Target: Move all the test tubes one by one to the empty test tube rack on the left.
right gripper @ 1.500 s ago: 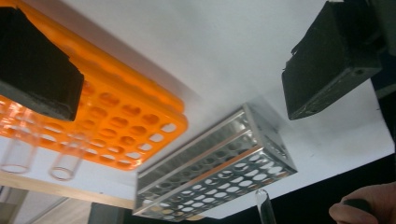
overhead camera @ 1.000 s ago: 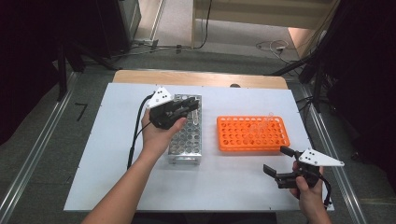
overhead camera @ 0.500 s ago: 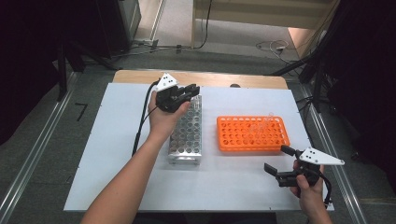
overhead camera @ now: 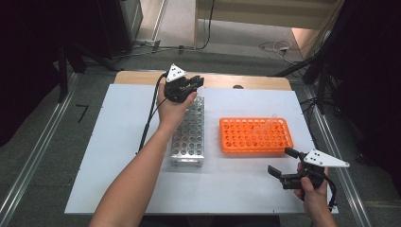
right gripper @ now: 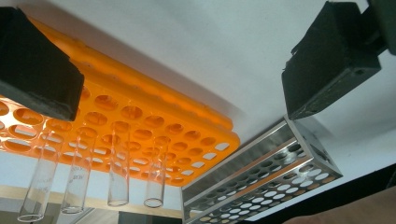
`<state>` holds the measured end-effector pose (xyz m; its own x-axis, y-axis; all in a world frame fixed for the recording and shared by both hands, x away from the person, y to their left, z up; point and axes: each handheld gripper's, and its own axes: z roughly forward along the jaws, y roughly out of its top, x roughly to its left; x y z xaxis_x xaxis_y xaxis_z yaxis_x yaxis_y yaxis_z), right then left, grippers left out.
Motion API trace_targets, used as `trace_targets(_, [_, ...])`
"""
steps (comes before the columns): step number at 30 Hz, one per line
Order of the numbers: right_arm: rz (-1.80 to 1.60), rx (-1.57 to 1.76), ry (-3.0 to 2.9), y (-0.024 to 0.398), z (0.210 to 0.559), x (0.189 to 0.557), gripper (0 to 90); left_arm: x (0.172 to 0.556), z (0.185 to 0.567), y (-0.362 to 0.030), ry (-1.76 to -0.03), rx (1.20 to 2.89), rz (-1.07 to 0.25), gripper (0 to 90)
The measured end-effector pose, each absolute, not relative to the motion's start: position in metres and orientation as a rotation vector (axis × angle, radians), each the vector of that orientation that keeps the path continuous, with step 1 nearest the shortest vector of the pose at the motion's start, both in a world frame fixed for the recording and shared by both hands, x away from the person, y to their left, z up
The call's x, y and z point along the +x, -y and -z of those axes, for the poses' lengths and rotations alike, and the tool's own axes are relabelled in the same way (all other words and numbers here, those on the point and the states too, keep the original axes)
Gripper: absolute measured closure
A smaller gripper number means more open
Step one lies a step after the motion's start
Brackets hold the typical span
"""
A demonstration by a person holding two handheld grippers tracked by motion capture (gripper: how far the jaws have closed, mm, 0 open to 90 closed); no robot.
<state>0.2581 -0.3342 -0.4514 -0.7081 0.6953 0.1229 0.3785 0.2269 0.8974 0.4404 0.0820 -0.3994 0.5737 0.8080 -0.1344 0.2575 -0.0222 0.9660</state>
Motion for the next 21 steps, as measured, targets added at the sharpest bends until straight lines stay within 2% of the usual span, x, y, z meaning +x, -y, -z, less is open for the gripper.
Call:
trace_targets(9, [-1.484, 1.000, -2.204, 0.335, 0.451, 0.258, 0.0, 0.452, 0.411, -0.081, -0.975, 1.573, -0.570, 76.0])
trace_targets(21, [-1.488, 1.002, -2.207, 0.334, 0.452, 0.258, 0.0, 0.454, 0.421, -0.074, -1.001, 1.652, -0.554, 75.9])
